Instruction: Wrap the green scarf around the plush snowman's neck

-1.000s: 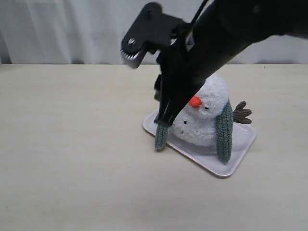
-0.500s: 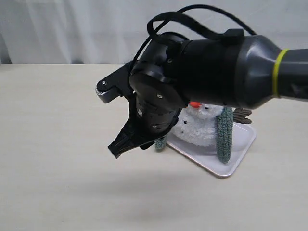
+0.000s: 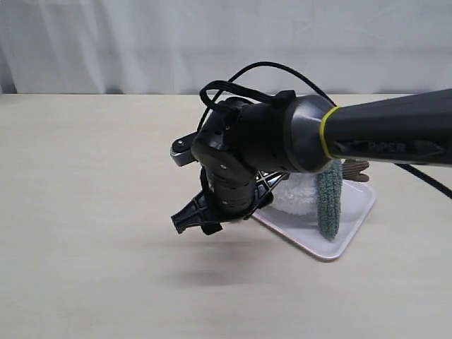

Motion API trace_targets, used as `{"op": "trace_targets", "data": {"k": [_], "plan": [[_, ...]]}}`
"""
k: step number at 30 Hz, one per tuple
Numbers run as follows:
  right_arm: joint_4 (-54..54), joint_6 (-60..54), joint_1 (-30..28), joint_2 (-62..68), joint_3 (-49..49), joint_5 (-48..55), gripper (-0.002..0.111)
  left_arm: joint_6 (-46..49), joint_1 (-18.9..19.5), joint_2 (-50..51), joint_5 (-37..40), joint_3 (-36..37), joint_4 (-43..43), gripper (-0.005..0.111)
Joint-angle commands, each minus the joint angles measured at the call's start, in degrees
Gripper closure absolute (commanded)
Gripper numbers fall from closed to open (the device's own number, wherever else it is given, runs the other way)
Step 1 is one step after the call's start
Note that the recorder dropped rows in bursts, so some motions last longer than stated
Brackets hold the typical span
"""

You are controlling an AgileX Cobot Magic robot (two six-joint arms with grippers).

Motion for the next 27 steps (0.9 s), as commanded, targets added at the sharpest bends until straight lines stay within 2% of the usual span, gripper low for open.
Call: {"op": "trace_targets", "data": {"k": [1,4,14,23,25,27], "plan": [[-1.6,4.4,-0.7,1.3,0.1,-6.1,0.049,0.2,-0.4,-0.2,-0.7,0.1,-0.2,0.107],[-5.2,8.5,-0.7,3.9,0.1,-8.4,0.049,0.2,-0.4,-0.2,-0.7,0.1,-0.2,0.107],[-17.0,18.9,-0.7,5.6,0.1,-4.8,0.049,0.2,-0.4,-0.2,-0.7,0.1,-0.2,0.107],[-19.1,21.3,-0.7,8.2,0.1,-6.5,0.049,0.2,-0.4,-0.2,-0.7,0.1,-0.2,0.107],[-19.7,21.7,-0.7,8.2,0.1,-7.0,0.053,0.2,-0.4,-0.2,-0.7,0.1,-0.2,0.107],[-20.5,21.9,-0.7,8.2,0.1,-7.0,0.063,0.2,-0.4,-0.2,-0.7,0.1,-0.2,0.107]]}}
